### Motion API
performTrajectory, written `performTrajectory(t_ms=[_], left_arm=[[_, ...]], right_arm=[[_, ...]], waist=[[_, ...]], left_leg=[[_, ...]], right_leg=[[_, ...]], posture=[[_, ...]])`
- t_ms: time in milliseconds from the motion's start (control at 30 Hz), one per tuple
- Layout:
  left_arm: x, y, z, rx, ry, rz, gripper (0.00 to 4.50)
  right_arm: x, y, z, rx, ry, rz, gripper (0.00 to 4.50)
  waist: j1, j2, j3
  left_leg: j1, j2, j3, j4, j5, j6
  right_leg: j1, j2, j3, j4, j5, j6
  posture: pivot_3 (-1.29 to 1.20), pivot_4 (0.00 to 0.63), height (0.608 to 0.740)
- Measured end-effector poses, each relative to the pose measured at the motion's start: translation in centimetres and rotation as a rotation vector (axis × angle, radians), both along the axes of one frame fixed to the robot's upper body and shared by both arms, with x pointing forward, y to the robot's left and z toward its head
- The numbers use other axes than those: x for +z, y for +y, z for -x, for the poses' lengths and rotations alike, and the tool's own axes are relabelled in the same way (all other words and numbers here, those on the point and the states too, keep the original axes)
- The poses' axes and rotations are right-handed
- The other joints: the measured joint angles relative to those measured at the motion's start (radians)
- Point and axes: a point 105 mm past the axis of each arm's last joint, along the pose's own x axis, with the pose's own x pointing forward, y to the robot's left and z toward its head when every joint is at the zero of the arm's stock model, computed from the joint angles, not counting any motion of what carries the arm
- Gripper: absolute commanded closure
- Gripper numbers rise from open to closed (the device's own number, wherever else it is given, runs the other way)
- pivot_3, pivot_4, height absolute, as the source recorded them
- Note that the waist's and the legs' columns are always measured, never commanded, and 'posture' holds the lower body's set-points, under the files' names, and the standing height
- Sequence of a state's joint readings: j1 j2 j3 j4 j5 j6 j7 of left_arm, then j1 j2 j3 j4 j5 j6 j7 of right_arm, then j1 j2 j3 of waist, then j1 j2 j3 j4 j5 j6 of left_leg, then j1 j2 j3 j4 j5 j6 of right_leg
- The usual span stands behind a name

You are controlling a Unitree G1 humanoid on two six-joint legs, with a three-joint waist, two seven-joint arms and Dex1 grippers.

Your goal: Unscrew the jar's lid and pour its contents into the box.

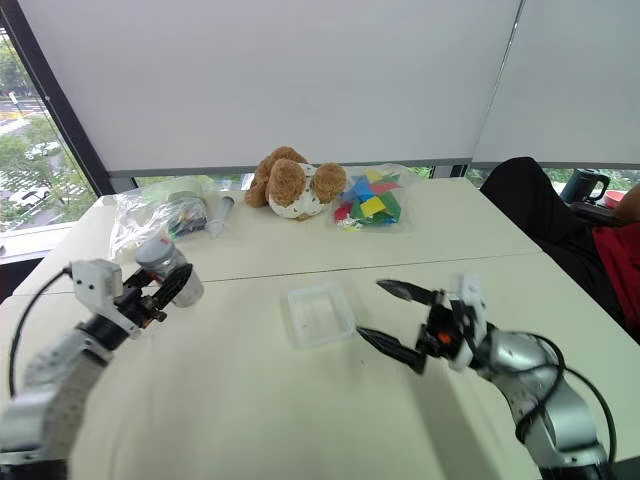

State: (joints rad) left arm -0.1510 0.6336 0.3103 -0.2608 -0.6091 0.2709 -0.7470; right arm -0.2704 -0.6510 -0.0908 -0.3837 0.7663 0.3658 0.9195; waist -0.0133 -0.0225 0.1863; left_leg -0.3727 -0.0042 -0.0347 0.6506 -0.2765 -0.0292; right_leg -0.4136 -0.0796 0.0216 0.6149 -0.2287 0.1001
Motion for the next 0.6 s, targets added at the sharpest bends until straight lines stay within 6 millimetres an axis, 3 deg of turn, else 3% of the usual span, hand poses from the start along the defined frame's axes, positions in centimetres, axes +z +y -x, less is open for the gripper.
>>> performTrajectory(t_ms=[167, 300, 400, 600], left_arm=[[-1.1, -4.0, 1.5, -0.33, 0.11, -0.097, 2.4], [-0.6, -6.7, 1.7, -0.463, 0.09, -0.104, 2.4], [-1.4, -8.0, 2.0, -0.52, 0.096, -0.116, 2.4], [-2.1, -9.1, 2.3, -0.559, 0.087, -0.111, 2.4]], right_arm=[[3.7, 5.6, 0.5, 0.177, 0.011, 0.039, 0.0], [4.9, 9.2, 0.0, 0.213, 0.027, 0.076, 0.0], [5.0, 10.7, -0.1, 0.232, 0.043, 0.095, 0.0], [4.2, 11.8, -1.3, 0.195, 0.094, 0.135, 0.0]], waist=[[0.004, 0.002, 0.001], [0.001, 0.002, 0.001], [0.0, 0.002, 0.001], [-0.001, 0.002, 0.001]], left_leg=[[-0.001, 0.0, -0.001, 0.0, 0.0, 0.0], [-0.002, -0.002, 0.0, 0.0, 0.0, 0.0], [-0.003, -0.002, 0.0, -0.001, 0.0, 0.0], [-0.004, -0.002, 0.0, -0.001, 0.0, 0.0]], right_leg=[[0.0, 0.0, -0.001, -0.001, 0.0, 0.0], [-0.001, 0.0, 0.0, -0.001, 0.0, 0.001], [-0.003, 0.0, -0.001, 0.0, 0.002, 0.004], [-0.005, 0.0, 0.0, 0.002, 0.002, 0.004]], posture=[[0.0, 0.15, 0.74], [0.0, 0.15, 0.74], [0.0, 0.15, 0.74], [0.0, 0.15, 0.74]])
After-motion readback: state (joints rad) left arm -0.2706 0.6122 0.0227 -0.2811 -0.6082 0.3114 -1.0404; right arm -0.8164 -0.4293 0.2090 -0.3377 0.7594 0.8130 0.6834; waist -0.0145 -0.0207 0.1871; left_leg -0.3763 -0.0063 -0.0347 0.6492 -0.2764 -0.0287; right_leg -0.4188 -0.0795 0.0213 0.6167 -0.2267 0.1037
